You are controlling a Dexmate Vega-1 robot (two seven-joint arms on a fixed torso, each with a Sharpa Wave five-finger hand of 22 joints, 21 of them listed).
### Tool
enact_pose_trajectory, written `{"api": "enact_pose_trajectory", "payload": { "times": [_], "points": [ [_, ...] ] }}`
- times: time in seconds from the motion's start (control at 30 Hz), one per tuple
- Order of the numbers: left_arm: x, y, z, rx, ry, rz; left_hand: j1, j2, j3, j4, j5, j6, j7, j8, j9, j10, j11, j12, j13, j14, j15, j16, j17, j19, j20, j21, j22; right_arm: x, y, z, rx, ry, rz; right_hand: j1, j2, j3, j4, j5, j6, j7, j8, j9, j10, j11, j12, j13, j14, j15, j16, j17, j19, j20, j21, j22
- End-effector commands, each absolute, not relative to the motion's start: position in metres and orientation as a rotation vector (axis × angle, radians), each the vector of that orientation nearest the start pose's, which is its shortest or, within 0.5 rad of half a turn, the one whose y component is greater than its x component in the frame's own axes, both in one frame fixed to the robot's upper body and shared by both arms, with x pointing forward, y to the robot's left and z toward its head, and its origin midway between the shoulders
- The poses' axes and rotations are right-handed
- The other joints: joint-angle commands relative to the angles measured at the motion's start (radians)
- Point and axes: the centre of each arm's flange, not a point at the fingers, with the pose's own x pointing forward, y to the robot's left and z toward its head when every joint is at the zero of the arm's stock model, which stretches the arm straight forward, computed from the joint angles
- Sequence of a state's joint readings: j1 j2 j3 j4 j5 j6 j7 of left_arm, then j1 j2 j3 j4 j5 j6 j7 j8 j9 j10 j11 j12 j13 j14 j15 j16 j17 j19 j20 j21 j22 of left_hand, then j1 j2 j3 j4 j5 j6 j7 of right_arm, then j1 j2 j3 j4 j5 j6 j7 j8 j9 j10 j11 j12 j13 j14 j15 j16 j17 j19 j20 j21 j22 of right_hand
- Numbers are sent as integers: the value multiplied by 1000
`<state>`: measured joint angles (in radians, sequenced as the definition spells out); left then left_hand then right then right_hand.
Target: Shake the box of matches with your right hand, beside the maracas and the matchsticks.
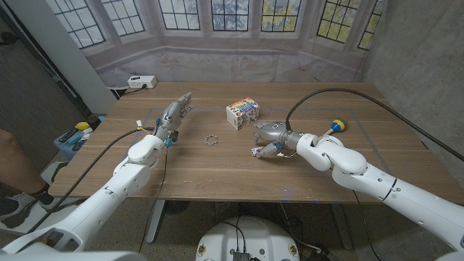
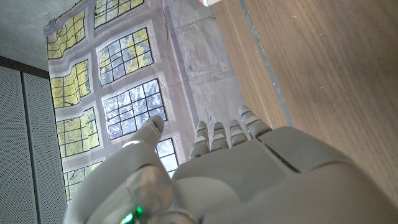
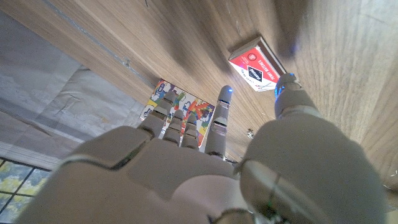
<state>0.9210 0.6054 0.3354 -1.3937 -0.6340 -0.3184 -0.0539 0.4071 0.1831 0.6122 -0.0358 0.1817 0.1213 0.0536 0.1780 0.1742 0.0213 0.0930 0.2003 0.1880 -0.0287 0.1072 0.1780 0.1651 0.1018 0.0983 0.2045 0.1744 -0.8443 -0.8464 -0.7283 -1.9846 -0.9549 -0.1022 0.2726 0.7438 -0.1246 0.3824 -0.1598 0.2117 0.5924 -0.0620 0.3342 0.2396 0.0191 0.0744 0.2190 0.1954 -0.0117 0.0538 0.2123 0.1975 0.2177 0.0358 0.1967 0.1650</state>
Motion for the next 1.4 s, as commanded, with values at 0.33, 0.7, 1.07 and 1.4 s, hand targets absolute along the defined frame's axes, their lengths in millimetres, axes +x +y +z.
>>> {"api": "enact_pose_trajectory", "payload": {
  "times": [0.33, 0.7, 1.07, 1.4],
  "points": [
    [631, 312, -28, 49, -620, -227, 8, 0, 0, -4, 6, 13, 1, 6, 6, -2, 4, 9, 5, -1, 4, 2, 5, 4, 7, -2, 5, 548, -135, -57, -1898, -715, 233, 15, -3, 10, -1, 5, 63, -8, 29, 10, 33, -18, 9, 2, 15, -9, 4, 5, 15, -8, 4, 5],
    [634, 312, -28, 46, -615, -227, 9, 1, 0, -5, 6, 14, 1, 7, 6, -2, 5, 9, 5, -1, 5, 2, 5, 4, 8, -2, 5, 547, -133, -58, -1886, -725, 220, 21, -6, 12, 0, 7, 119, -12, 57, 18, 67, -26, 13, 2, 34, -17, 9, 7, 32, -14, 6, 5],
    [634, 313, -29, 45, -614, -229, 9, 1, -1, -5, 6, 14, 1, 6, 6, -2, 4, 9, 5, -1, 4, 2, 5, 4, 7, -2, 5, 550, -133, -61, -1886, -718, 226, 26, -5, 16, 0, 9, 141, -18, 71, 23, 93, -35, 17, 3, 43, -21, 11, 8, 40, -18, 5, 5],
    [632, 314, -31, 44, -616, -225, 10, 1, -1, -5, 6, 14, 1, 6, 6, -1, 3, 9, 5, 0, 4, 2, 5, 4, 7, -2, 5, 551, -133, -63, -1885, -713, 233, 29, -3, 18, 1, 10, 147, -20, 76, 25, 97, -43, 14, 3, 45, -23, 11, 9, 43, -20, 4, 5]
  ]
}}
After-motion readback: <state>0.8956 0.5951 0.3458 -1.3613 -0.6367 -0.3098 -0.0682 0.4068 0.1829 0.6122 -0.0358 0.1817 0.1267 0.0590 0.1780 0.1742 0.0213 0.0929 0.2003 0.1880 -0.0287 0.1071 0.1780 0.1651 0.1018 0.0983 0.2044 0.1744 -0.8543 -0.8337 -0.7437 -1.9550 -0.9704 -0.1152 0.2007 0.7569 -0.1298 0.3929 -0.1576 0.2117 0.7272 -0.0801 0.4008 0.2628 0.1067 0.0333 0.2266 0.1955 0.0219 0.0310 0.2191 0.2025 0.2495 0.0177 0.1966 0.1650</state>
